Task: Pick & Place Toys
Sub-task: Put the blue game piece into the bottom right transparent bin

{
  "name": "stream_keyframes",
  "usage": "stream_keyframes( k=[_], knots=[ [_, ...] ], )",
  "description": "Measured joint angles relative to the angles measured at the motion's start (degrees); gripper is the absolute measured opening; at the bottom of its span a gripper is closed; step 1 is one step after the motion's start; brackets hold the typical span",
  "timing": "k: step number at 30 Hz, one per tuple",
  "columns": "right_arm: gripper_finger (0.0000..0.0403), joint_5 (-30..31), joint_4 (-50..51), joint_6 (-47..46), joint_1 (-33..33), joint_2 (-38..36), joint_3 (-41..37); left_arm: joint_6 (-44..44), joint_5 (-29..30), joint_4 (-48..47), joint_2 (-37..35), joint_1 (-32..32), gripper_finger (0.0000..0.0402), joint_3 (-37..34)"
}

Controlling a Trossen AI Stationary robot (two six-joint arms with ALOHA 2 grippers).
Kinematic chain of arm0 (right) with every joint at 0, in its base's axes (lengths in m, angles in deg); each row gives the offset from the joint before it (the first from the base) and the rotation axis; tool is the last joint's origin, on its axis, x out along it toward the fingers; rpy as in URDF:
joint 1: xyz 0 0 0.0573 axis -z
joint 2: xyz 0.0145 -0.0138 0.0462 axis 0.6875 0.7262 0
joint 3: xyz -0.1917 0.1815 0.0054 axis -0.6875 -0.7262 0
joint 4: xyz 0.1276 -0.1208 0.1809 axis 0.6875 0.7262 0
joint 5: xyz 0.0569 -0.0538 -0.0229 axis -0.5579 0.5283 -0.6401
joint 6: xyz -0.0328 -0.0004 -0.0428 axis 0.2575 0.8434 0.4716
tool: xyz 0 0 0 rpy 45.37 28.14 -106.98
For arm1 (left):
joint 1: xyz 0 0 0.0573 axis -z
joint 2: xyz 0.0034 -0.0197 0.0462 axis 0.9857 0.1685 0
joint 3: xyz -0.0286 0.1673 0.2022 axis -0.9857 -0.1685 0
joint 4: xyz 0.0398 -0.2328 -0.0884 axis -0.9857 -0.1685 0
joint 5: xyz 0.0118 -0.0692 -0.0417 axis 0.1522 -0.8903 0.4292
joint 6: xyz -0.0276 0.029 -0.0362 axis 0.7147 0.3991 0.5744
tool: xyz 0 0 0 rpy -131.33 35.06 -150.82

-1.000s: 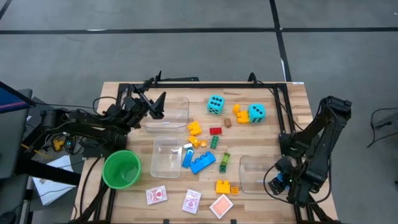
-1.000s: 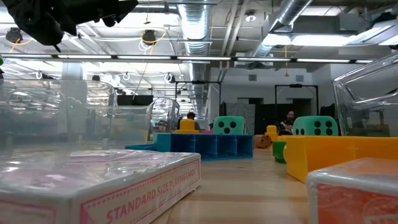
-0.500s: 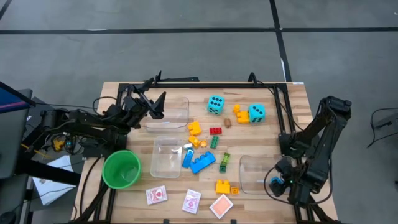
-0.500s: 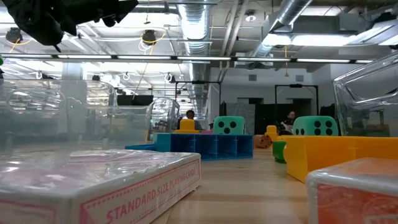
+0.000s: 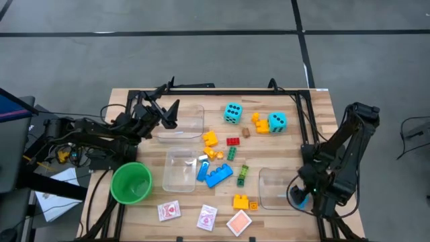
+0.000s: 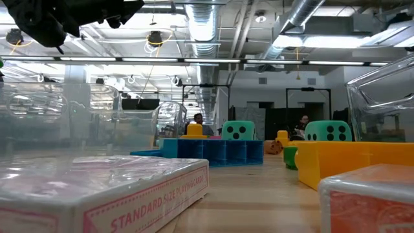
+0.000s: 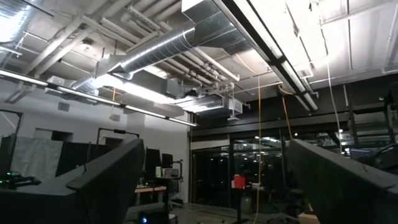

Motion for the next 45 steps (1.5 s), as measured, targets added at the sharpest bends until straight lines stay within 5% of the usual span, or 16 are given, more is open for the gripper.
stream_keyframes(
  k=[10, 15, 37, 45],
  knots=[
    [0.0348, 39.44, 14.55, 7.90, 0.22, -3.58, 2.00, 2.14, -2.92, -0.68, 0.00, 1.02, 0.0392, 0.00],
    [0.0347, 51.39, 14.87, 10.28, 0.18, -3.34, 2.00, 2.15, -2.92, -1.77, 0.00, 2.34, 0.0392, 0.00],
    [0.0347, 55.28, 18.83, 19.01, 10.74, -7.14, 1.98, 5.40, -7.34, -12.51, 0.00, 9.54, 0.0392, 0.10],
    [0.0347, 56.34, 18.84, 19.15, 13.91, -7.63, 1.96, 6.78, -5.49, -34.92, 0.47, 16.10, 0.0392, 9.95]
  ],
)
